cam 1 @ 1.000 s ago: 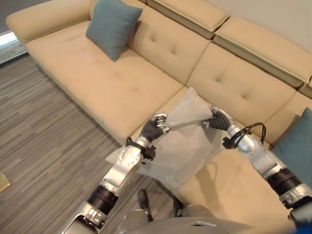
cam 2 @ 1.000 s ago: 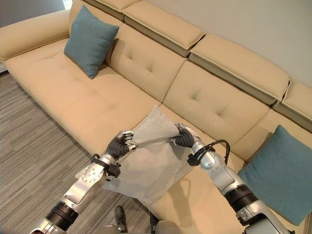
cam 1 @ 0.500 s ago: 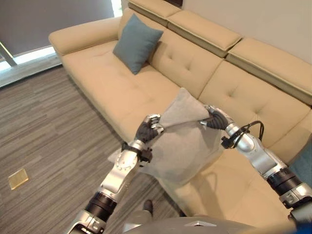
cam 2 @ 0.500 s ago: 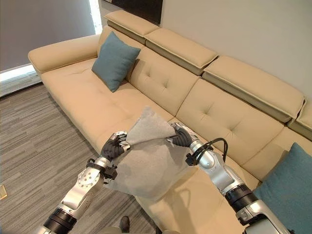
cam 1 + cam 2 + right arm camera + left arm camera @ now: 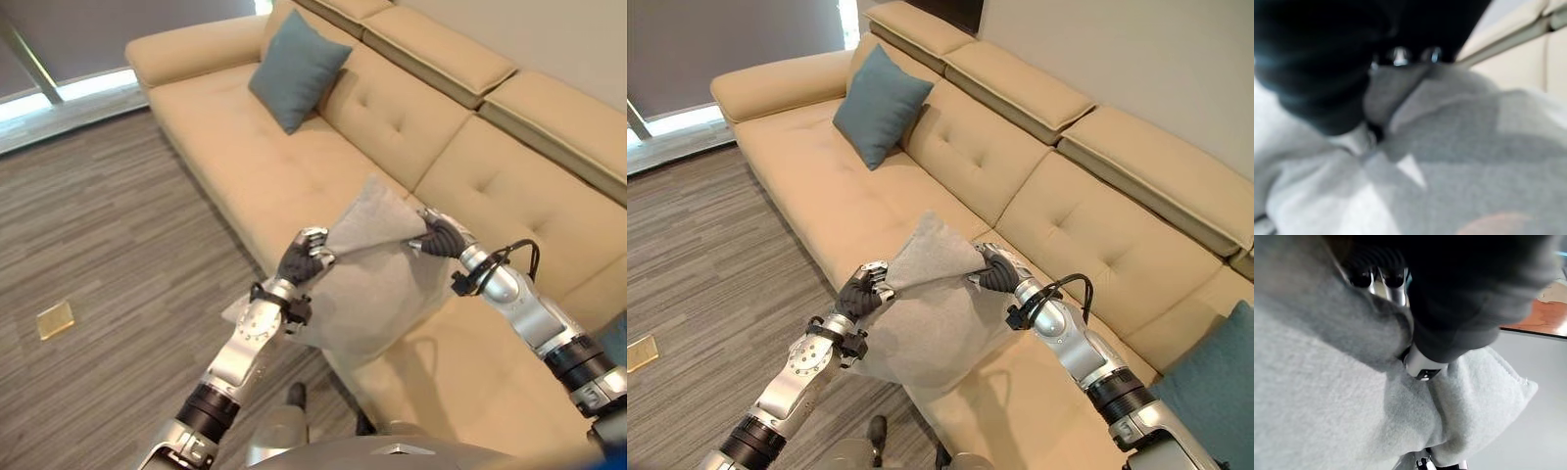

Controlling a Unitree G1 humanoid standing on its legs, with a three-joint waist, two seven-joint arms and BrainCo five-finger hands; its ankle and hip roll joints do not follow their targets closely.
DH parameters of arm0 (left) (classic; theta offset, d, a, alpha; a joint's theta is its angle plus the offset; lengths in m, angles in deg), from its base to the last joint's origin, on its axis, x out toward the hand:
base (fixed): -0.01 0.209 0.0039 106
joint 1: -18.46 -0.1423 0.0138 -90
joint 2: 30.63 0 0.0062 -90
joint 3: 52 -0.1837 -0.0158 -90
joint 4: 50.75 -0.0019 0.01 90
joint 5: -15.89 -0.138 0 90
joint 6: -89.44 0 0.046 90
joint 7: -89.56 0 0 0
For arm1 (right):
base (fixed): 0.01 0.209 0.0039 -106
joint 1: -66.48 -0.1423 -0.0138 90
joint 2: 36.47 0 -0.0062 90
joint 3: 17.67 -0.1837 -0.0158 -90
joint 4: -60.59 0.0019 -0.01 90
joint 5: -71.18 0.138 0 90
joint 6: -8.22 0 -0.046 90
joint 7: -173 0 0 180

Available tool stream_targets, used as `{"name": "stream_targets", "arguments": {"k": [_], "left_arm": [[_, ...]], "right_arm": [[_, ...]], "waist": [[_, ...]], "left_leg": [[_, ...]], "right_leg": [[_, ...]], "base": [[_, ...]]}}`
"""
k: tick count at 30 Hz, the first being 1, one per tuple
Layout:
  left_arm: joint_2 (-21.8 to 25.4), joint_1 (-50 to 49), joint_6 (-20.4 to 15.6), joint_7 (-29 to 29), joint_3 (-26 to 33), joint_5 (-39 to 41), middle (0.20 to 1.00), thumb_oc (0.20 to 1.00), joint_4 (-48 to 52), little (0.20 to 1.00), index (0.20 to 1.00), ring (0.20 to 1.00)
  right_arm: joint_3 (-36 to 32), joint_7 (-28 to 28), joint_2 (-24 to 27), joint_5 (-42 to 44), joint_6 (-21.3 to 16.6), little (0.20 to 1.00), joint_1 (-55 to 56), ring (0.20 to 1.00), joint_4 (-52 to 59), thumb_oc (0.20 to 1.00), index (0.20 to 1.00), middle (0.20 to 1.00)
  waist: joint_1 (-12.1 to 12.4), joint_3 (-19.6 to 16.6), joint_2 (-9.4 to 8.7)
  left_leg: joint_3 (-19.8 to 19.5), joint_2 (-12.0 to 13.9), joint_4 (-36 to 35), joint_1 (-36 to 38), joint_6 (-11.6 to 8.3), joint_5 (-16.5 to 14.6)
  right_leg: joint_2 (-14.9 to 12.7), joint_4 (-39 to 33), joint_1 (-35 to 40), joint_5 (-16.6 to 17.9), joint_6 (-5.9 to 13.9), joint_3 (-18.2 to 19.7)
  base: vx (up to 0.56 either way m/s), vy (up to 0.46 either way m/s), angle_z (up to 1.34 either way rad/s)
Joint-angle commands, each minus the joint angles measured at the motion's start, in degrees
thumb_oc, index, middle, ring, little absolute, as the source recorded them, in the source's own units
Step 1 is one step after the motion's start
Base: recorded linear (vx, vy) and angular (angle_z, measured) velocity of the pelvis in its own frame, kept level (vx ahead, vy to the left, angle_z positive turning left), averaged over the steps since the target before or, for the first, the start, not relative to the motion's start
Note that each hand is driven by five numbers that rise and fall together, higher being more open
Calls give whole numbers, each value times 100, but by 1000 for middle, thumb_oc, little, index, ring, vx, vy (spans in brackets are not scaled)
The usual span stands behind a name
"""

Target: Pick up all the scattered cushions and arrange them neatly on the sofa.

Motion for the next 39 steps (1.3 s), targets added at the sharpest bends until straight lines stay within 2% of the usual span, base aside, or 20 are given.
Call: {"name": "stream_targets", "arguments": {"k": [1, 4, 5, 6, 7, 8, 9, 12, 14, 16, 17, 21, 23, 24, 26, 27, 30, 32, 34, 39], "left_arm": [[65, 174, -500, 81, 156, 123, 200, 200, 357, 200, 200, 200], [129, 222, -495, 107, 182, 107, 200, 200, 328, 200, 200, 200], [212, 224, -508, 105, 237, 114, 200, 200, 357, 200, 200, 200], [252, 202, -511, 100, 267, 120, 200, 200, 380, 200, 200, 200], [291, 193, -515, 92, 295, 129, 200, 200, 385, 200, 200, 200], [293, 194, -515, 91, 299, 130, 200, 200, 385, 200, 200, 200], [293, 180, -529, 67, 311, 149, 200, 200, 379, 200, 200, 200], [230, 147, -545, 85, 316, 144, 200, 200, 386, 200, 200, 200], [234, 188, -530, 36, 304, 165, 200, 200, 364, 200, 200, 200], [190, 202, -513, 1, 270, 163, 200, 200, 350, 200, 200, 200], [114, 188, -530, -5, 260, 195, 200, 200, 310, 200, 200, 200], [35, 164, -501, -92, 190, 196, 200, 200, 292, 200, 200, 200], [-5, 153, -492, -50, 187, 213, 200, 200, 311, 200, 200, 200], [-20, 157, -488, -34, 188, 220, 200, 200, 326, 200, 200, 200], [-25, 139, -477, -48, 182, 240, 200, 200, 346, 200, 200, 200], [-39, 140, -460, -12, 164, 225, 200, 200, 351, 200, 200, 200], [-19, 196, -452, 68, 168, 179, 200, 200, 366, 200, 200, 200], [-17, 255, -479, 105, 143, 214, 200, 200, 387, 200, 200, 200], [-43, 275, -477, 76, 89, 236, 200, 200, 383, 200, 200, 200], [-3, 261, -464, 58, 72, 235, 200, 200, 386, 200, 200, 200]], "right_arm": [[-602, 460, 301, -94, -18, 200, -222, 200, 76, 200, 200, 200], [-554, 480, 99, -179, -15, 200, -294, 200, 80, 200, 200, 200], [-470, 502, -23, -253, 4, 200, -426, 200, 14, 200, 200, 200], [-408, 503, -95, -280, 0, 200, -513, 200, -23, 200, 200, 200], [-371, 509, -152, -280, -6, 200, -579, 200, -47, 200, 200, 200], [-367, 511, -155, -281, -8, 200, -586, 200, -52, 200, 200, 200], [-328, 495, -210, -259, -26, 200, -641, 200, -76, 200, 200, 200], [-291, 474, -208, -239, -50, 200, -648, 200, -119, 200, 200, 200], [-317, 509, -177, -185, -55, 200, -662, 200, -125, 200, 200, 200], [-354, 528, -153, -192, -65, 200, -597, 200, -116, 200, 200, 200], [-405, 527, -113, -164, -76, 200, -520, 200, -110, 200, 200, 200], [-613, 562, -14, -62, -105, 200, -275, 200, -38, 200, 200, 200], [-590, 555, 51, 9, -96, 200, -281, 200, 4, 200, 200, 200], [-581, 540, 85, 29, -92, 200, -299, 200, 29, 200, 200, 200], [-575, 544, 113, 46, -98, 200, -302, 200, 34, 200, 200, 200], [-530, 552, 135, 39, -98, 200, -319, 200, -4, 200, 200, 200], [-504, 589, 150, 40, -86, 200, -354, 200, -43, 200, 200, 200], [-493, 626, 169, 79, -82, 200, -413, 200, -49, 200, 200, 200], [-538, 600, 230, 83, -77, 200, -379, 200, -37, 200, 200, 200], [-533, 585, 159, 81, -73, 200, -405, 200, 8, 200, 200, 200]], "waist": [[105, -580, -114], [147, -531, -134], [251, -444, -132], [337, -393, -119], [401, -367, -92], [401, -363, -96], [446, -347, -90], [356, -306, -118], [422, -317, -124], [366, -329, -145], [304, -383, -184], [237, -440, -243], [262, -374, -247], [296, -350, -239], [302, -348, -231], [317, -350, -224], [398, -348, -176], [418, -332, -147], [356, -449, -35], [368, -489, -24]], "left_leg": [[-151, 402, 25, -68, -446, -311], [22, 267, 73, 22, -262, -501], [174, 231, 140, 52, -168, -563], [282, 241, 147, 93, -122, -609], [372, 252, 134, 137, -89, -638], [376, 249, 133, 140, -88, -640], [476, 201, 107, 209, -53, -656], [524, 8, -17, 385, -12, -661], [599, -25, 9, 379, -29, -694], [551, -27, 54, 371, -51, -719], [557, -47, 81, 412, -88, -751], [659, 101, 630, 246, -307, -833], [499, 152, 1261, -74, -440, -815], [351, 139, 1298, -158, -456, -808], [259, 156, 1262, -222, -439, -847], [112, 296, 982, -314, -440, -690], [-304, 404, 418, -378, -516, -300], [-547, 433, 276, -403, -582, -173], [-544, 505, -67, -112, -563, -201], [-504, 379, 21, 9, -487, -323]], "right_leg": [[-232, 8, 5, -136, 539, 177], [-404, 295, -176, -82, 715, 333], [-537, 590, -412, 81, 867, 239], [-622, 798, -556, 124, 883, 75], [-714, 958, -649, 151, 875, -203], [-718, 978, -657, 141, 876, -198], [-679, 1147, -703, 68, 814, -600], [-184, 1171, -946, -18, 717, -689], [-294, 833, -781, -142, 578, -1184], [-154, 692, -691, -182, 485, -1056], [1, 441, -595, -111, 461, -710], [-6, -14, -237, -49, 358, -825], [-20, -85, -139, -48, 290, -805], [-12, -94, -123, -65, 275, -756], [-9, -118, -94, -92, 271, -732], [4, -99, -59, -136, 272, -663], [78, -35, -3, -240, 263, -526], [83, 60, 17, -321, 253, -434], [48, 89, 69, -359, 294, -415], [-82, 118, 93, -310, 358, -296]], "base": [[117, 307, -34], [37, 231, -24], [-21, 205, -78], [-37, 192, -91], [-26, 93, -101], [6, 127, -101], [39, 124, -82], [37, 113, -31], [20, -15, -20], [65, -68, -9], [86, -78, 20], [72, -102, 16], [6, -33, 19], [11, 18, 11], [34, 34, -1], [65, 57, -15], [82, 81, -15], [69, 104, -13], [109, 175, -23], [83, 146, -15]]}}
